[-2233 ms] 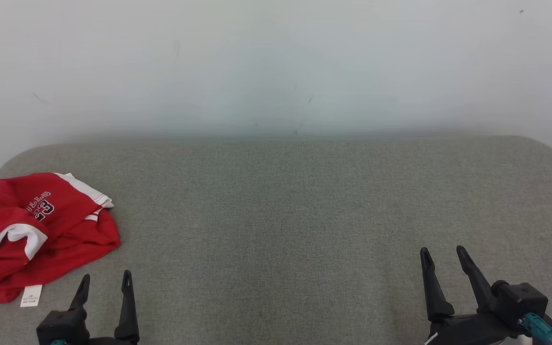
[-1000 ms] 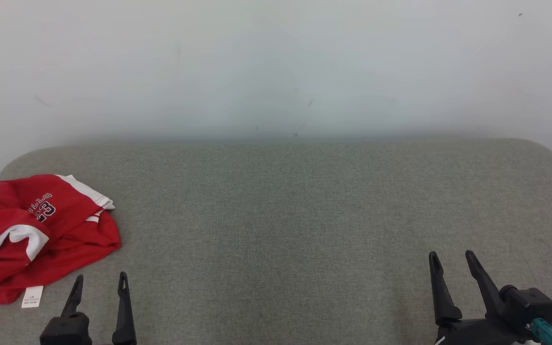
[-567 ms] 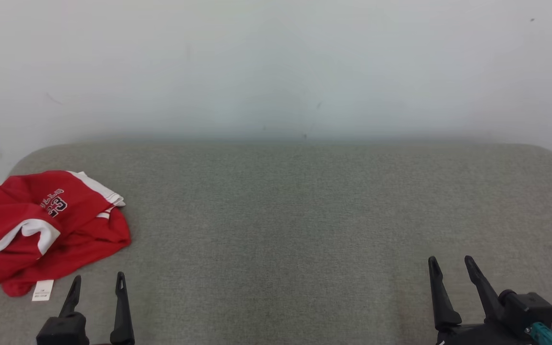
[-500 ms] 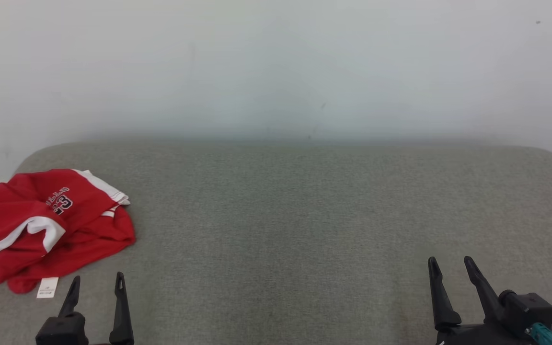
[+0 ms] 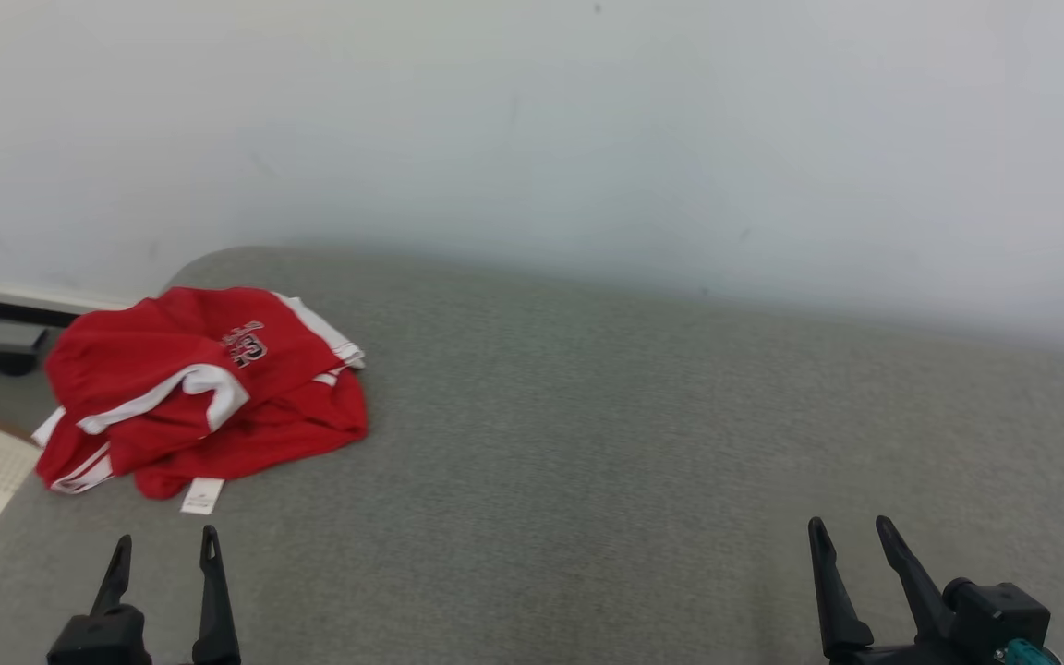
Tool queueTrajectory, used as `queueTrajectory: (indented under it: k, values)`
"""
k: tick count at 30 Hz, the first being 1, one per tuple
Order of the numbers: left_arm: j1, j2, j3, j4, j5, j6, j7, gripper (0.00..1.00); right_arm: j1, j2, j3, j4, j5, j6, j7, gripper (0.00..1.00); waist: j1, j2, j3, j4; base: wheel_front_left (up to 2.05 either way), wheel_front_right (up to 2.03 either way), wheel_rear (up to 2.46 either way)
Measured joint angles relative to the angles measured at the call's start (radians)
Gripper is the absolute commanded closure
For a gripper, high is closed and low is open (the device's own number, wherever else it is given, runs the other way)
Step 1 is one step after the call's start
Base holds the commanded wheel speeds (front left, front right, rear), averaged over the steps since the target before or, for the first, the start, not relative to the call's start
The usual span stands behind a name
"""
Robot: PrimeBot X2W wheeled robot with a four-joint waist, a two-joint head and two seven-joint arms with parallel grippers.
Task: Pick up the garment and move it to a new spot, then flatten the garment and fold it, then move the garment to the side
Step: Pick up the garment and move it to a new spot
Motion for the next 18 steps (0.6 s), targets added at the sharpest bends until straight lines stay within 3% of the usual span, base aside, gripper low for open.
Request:
queueTrajectory:
  k: [18]
  values:
    - [0.035, 0.036, 0.026, -0.019, -0.008, 0.023, 0.023, 0.0, 0.003, 0.0, 0.051, 0.053, 0.037, 0.0, -0.029, 0.0, 0.0, 0.0, -0.026, 0.227, 0.0, 0.0, 0.0]
